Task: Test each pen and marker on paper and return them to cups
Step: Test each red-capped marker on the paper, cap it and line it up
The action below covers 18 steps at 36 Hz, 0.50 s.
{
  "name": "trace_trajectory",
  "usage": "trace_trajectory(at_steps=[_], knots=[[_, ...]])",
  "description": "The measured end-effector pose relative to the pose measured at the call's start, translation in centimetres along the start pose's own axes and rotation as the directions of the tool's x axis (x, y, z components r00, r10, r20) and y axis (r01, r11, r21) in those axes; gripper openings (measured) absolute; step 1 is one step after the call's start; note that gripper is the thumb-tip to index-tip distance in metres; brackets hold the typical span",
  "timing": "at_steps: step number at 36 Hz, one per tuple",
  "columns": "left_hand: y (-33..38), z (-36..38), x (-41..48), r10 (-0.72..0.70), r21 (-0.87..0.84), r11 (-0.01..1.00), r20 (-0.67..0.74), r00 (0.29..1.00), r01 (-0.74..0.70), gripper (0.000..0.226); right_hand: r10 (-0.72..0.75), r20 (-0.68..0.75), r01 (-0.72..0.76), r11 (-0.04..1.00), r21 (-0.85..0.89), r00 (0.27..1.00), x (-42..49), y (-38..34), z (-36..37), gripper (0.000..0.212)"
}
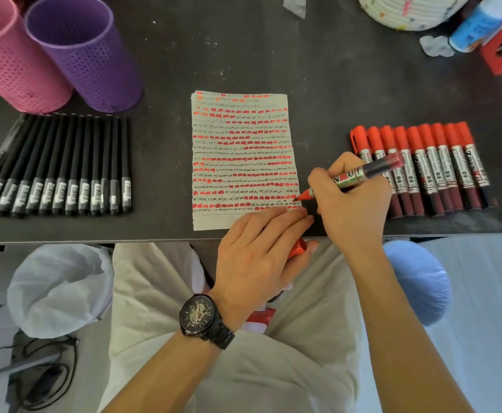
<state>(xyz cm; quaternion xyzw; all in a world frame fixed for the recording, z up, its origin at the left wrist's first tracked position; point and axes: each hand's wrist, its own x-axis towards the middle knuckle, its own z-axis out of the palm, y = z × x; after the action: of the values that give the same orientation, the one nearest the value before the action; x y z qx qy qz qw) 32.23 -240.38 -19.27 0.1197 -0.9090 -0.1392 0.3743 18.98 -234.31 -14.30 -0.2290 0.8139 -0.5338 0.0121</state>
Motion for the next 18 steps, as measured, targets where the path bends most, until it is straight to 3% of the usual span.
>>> trace_trajectory(at_steps=[18], knots=[[0.12, -0.14, 0.08, -0.009, -0.003, 1.0, 0.003, 1.0, 0.009, 0.028, 0.002, -0.001, -0.002, 1.0, -0.007, 1.0, 0.02, -0.06, -0.03, 0.025]])
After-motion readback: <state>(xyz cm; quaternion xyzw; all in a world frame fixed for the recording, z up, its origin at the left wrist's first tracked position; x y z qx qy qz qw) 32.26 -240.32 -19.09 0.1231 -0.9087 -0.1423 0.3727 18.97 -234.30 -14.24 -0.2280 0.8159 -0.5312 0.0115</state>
